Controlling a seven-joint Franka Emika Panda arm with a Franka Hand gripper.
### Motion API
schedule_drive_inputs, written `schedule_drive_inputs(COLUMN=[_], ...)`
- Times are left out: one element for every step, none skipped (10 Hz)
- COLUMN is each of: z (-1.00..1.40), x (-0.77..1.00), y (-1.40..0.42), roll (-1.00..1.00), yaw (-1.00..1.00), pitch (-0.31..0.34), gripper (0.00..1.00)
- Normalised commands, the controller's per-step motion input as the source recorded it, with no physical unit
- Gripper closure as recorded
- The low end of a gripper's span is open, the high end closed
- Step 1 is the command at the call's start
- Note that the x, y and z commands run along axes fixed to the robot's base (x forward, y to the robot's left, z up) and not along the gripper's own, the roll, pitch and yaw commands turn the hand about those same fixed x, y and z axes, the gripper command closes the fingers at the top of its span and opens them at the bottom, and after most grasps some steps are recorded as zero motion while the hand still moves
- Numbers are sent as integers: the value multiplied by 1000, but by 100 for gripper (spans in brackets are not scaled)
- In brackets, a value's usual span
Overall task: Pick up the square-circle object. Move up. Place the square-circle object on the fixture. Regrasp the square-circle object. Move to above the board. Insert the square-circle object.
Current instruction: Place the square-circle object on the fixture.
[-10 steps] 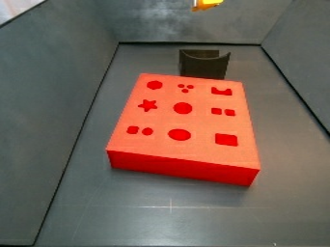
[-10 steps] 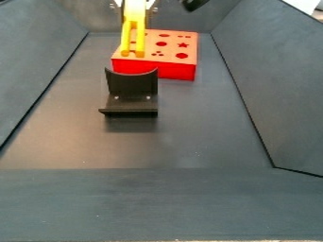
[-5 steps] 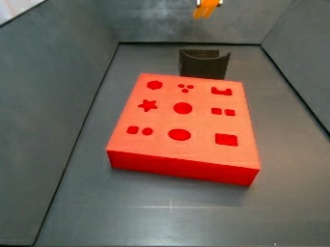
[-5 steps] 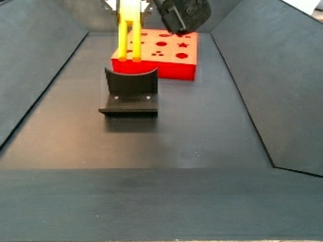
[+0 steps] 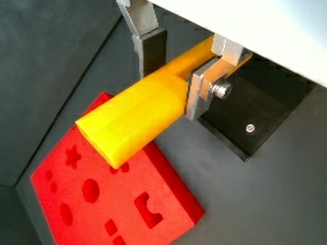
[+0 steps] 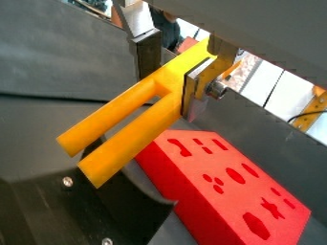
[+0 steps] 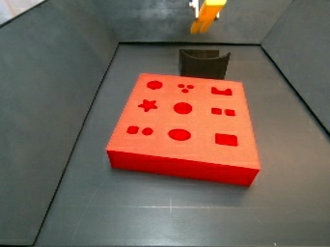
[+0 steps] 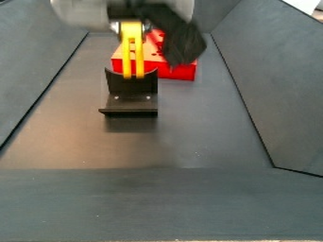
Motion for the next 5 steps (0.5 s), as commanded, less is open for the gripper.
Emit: schedule_drive_inputs(z=[-1000,-1000,-1000,-1000,-827], x=[168,171,181,191,165], y=[138,142,136,130,116], roll=[-629,-459,-301,-220,-187], yaw=[-199,-224,-231,-226,-208], pitch=[206,157,114,63,2], gripper=[100,100,100,100,100])
